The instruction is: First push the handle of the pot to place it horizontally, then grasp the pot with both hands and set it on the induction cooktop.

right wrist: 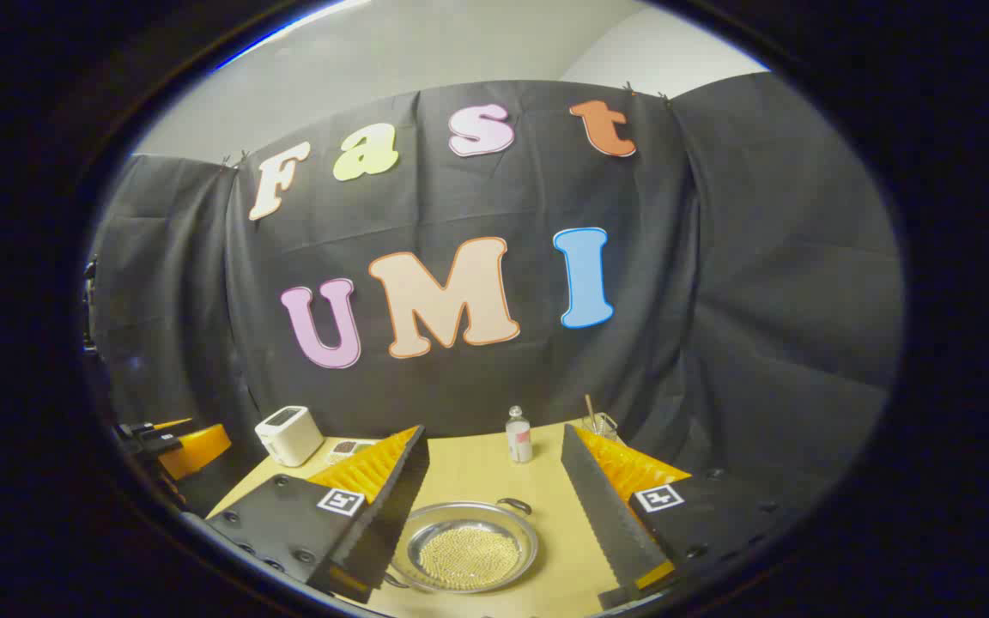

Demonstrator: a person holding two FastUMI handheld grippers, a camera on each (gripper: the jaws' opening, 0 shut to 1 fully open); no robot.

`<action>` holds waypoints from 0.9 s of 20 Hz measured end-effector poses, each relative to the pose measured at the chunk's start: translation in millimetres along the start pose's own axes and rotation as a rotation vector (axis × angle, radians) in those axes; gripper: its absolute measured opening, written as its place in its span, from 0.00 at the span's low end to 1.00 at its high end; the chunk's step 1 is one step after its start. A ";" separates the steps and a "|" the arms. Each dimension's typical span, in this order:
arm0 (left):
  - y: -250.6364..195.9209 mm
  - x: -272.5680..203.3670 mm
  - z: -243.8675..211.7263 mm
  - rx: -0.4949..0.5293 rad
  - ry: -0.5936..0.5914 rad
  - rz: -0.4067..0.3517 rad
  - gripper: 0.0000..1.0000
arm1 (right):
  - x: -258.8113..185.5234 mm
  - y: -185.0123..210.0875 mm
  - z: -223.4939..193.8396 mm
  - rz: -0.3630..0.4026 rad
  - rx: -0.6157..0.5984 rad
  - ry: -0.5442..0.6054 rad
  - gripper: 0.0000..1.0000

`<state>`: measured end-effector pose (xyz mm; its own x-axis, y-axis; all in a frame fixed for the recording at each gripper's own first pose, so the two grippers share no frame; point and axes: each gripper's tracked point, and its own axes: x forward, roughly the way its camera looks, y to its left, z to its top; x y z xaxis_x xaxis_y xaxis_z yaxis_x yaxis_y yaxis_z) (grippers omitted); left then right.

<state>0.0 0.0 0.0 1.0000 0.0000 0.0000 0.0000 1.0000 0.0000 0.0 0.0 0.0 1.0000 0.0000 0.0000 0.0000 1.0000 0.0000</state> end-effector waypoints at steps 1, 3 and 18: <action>-0.3 2.3 -0.1 -0.006 0.002 0.007 0.95 | 2.2 -3.3 0.1 0.003 -0.003 0.003 0.93; 2.0 5.2 -1.2 -0.012 0.008 0.027 0.95 | 6.4 -9.6 0.6 0.010 -0.007 0.005 0.94; 2.0 -31.9 -10.1 -0.002 -0.008 0.149 0.95 | 2.3 -44.1 -21.1 0.067 -0.032 0.038 0.94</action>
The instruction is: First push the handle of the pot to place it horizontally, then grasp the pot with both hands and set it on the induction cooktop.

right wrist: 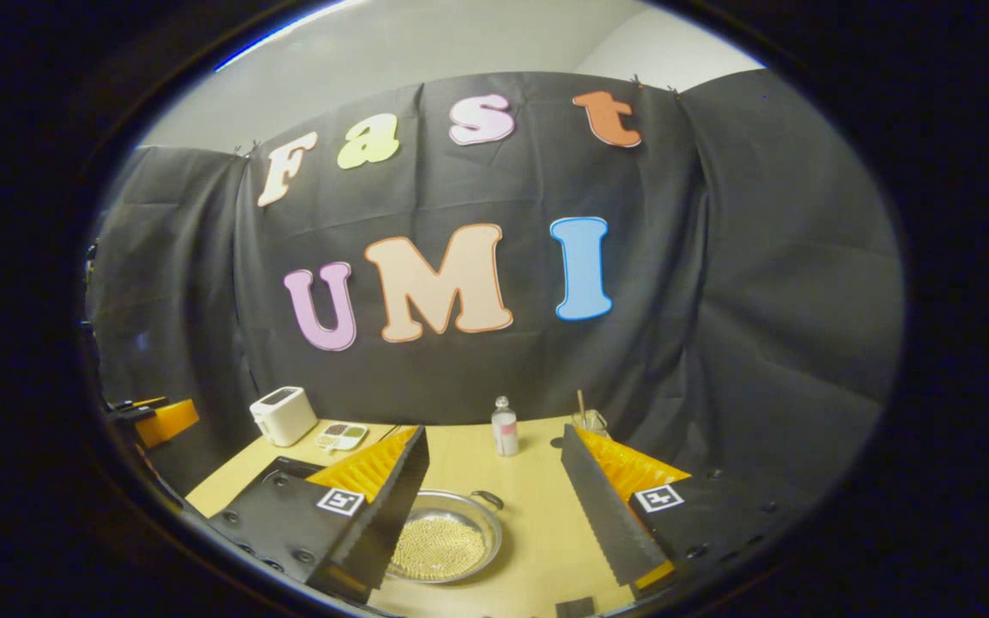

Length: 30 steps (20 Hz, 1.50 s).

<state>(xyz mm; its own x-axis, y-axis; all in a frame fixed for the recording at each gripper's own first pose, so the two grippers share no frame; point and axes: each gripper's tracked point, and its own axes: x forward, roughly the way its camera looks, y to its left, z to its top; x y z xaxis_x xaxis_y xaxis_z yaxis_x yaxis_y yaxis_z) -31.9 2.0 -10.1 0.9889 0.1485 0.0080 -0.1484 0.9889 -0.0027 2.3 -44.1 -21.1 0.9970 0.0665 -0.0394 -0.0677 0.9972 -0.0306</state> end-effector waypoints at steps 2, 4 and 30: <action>1.0 -3.6 2.0 0.006 -0.007 0.006 0.95 | -2.0 8.5 -2.0 0.033 0.011 0.006 0.94; 1.2 -5.3 -0.4 0.006 -0.007 0.010 0.99 | -3.4 8.8 -7.6 0.039 -0.002 0.016 0.92; 91.0 29.4 -28.4 0.079 0.052 -0.169 0.92 | -22.7 137.1 -188.5 -0.004 -0.020 0.520 0.09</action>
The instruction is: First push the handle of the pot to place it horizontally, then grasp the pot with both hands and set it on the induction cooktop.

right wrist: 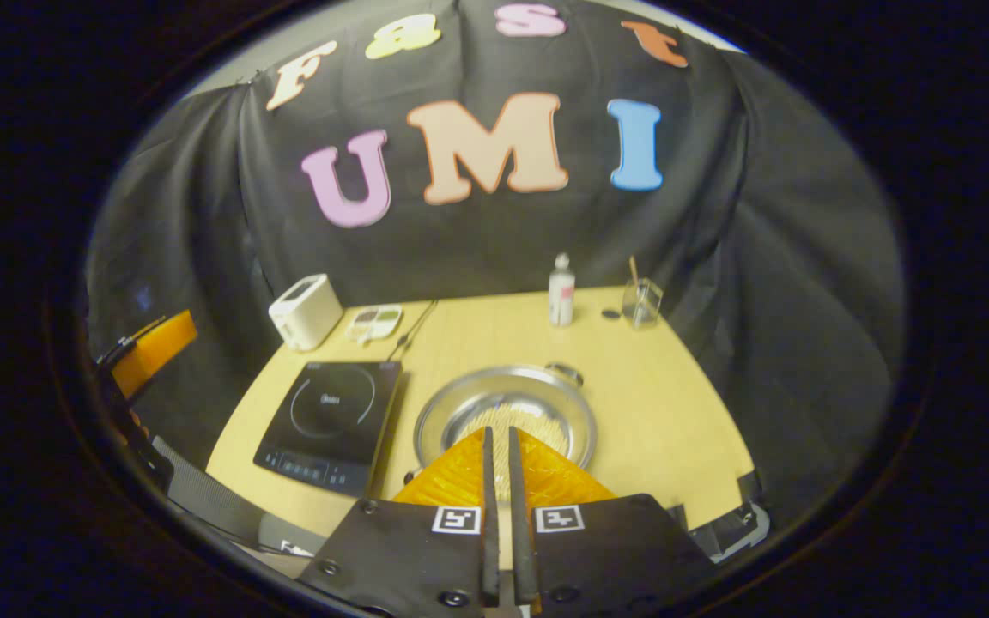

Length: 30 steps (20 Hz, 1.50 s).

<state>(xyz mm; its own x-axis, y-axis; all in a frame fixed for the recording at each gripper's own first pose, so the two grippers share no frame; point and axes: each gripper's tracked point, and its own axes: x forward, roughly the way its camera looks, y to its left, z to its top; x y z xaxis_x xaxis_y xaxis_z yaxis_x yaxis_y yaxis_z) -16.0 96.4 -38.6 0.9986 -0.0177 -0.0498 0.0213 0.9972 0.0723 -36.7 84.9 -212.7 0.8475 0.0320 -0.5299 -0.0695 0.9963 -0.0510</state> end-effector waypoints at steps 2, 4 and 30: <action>7.8 0.8 -6.6 -0.006 0.012 -0.006 0.95 | 14.8 8.8 -34.9 0.007 0.017 0.116 0.09; 18.0 1.0 -13.0 -0.011 0.022 -0.006 0.92 | 26.4 15.1 -65.2 0.003 0.025 0.204 0.09; 103.3 3.0 -70.7 -0.039 0.107 0.054 0.92 | 132.8 23.4 -178.2 -0.159 -0.066 0.611 0.08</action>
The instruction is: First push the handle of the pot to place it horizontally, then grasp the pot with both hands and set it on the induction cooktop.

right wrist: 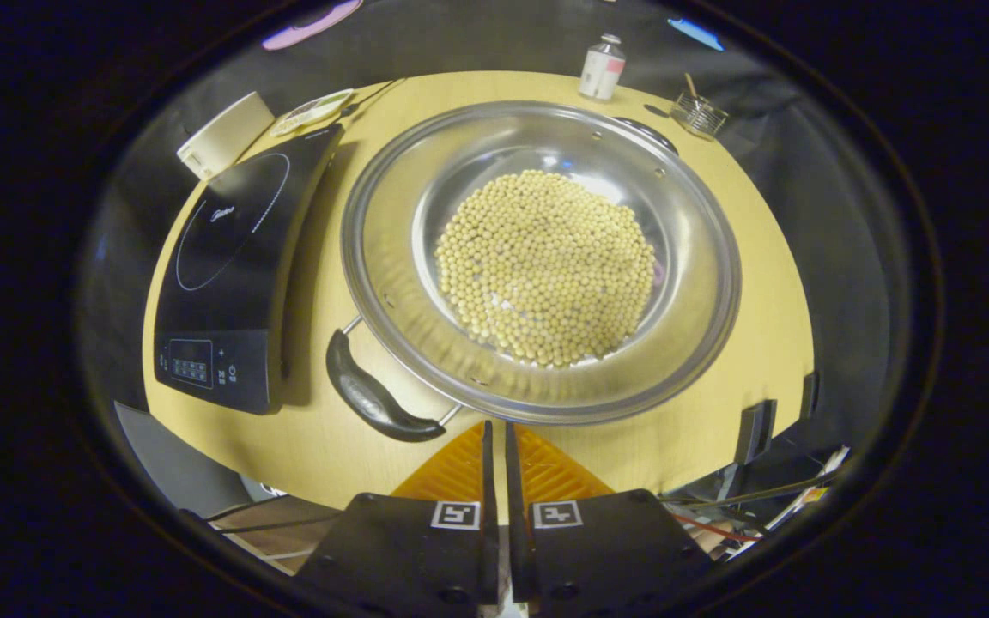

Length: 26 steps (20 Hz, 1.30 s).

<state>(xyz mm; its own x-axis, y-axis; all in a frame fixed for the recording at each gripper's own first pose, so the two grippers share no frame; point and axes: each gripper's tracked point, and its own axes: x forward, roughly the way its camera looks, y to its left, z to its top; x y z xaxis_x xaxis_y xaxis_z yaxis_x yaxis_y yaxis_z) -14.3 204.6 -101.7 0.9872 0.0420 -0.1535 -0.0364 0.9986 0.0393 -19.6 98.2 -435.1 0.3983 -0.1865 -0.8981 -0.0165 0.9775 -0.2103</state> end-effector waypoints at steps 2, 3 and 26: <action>1.1 0.1 -1.7 0.001 0.003 0.000 0.95 | 1.0 0.0 5.7 -0.021 -0.023 -0.015 0.07; 1.5 1.1 -3.4 -0.001 0.006 -0.002 0.95 | 1.8 1.4 7.8 -0.024 -0.026 -0.019 0.07; 20.4 9.8 -31.5 -0.011 0.066 0.014 0.96 | 19.7 100.5 78.7 0.119 0.339 -0.114 0.07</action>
<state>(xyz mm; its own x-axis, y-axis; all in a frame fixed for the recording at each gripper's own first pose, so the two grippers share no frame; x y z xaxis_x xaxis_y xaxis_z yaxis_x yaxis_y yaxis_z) -10.2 226.3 -133.5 0.9743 0.0578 -0.2176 -0.0524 0.9982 0.0308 58.8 200.5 -443.6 0.5120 -0.0765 -0.8556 0.2282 0.9724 0.0496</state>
